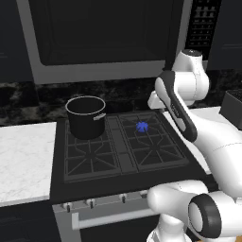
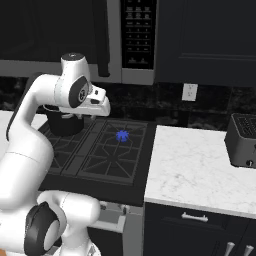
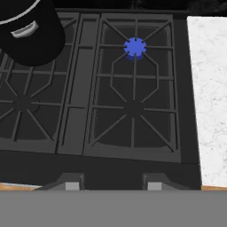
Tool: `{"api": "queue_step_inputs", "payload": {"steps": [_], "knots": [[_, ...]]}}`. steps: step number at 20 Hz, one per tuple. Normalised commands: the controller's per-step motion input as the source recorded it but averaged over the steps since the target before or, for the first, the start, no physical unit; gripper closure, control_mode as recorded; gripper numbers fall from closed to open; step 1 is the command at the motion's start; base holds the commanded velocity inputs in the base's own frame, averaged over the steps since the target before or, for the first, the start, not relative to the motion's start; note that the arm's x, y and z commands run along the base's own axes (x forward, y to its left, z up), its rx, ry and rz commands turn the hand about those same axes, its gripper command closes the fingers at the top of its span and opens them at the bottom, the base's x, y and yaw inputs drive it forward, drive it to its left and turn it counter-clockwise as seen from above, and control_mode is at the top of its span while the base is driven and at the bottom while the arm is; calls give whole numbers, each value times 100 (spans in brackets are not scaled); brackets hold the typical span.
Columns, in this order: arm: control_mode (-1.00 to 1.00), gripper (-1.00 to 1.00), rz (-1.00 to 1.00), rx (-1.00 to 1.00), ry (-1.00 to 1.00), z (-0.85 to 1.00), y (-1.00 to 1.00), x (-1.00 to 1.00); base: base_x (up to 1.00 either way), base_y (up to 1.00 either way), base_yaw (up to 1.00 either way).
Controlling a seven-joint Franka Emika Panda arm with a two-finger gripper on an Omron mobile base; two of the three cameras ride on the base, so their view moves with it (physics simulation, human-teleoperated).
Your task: Turn off the rear right burner of the stove.
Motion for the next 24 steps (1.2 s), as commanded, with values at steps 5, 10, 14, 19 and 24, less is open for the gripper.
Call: {"api": "queue_step_inputs", "payload": {"steps": [5,10,14,19,24], "knots": [[-100,-100,0,0,0,0,0,-10,0,0,0],[-100,-100,0,0,0,0,-1,-7,0,0,0],[-100,-100,0,0,0,0,0,0,0,0,0],[-100,-100,0,0,0,0,10,-6,0,0,0],[-100,-100,0,0,0,0,46,0,0,0,0]]}}
